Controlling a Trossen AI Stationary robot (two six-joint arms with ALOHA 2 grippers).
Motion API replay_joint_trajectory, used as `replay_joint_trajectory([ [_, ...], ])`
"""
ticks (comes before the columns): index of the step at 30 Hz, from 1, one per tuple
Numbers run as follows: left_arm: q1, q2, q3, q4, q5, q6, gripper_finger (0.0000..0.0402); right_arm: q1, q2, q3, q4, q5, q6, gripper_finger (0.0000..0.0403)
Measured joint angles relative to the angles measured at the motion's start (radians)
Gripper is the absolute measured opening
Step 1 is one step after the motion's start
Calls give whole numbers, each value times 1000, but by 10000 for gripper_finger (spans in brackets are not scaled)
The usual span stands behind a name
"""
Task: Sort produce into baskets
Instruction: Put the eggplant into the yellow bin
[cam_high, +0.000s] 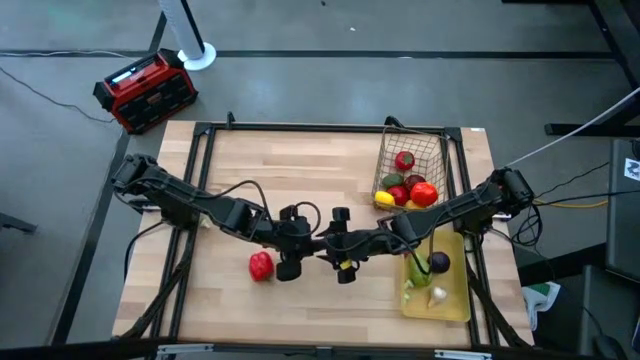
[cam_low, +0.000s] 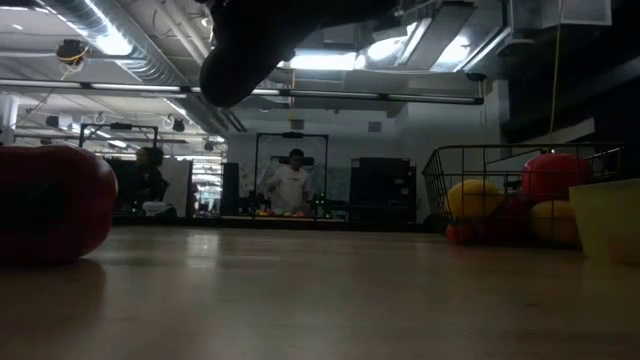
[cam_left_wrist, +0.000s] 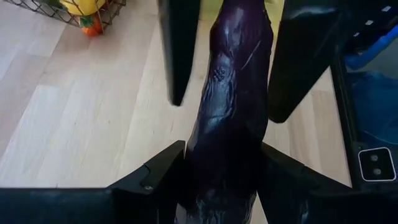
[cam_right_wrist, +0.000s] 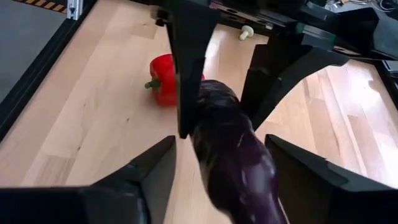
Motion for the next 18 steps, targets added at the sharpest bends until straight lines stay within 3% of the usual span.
replay_joint_trajectory([
  [11,0,0,0,-10,1,7,173,1,0,0,0,0,1,131],
  [18,5,0,0,-11,23,0,178,1,0,0,0,-2,2,111],
])
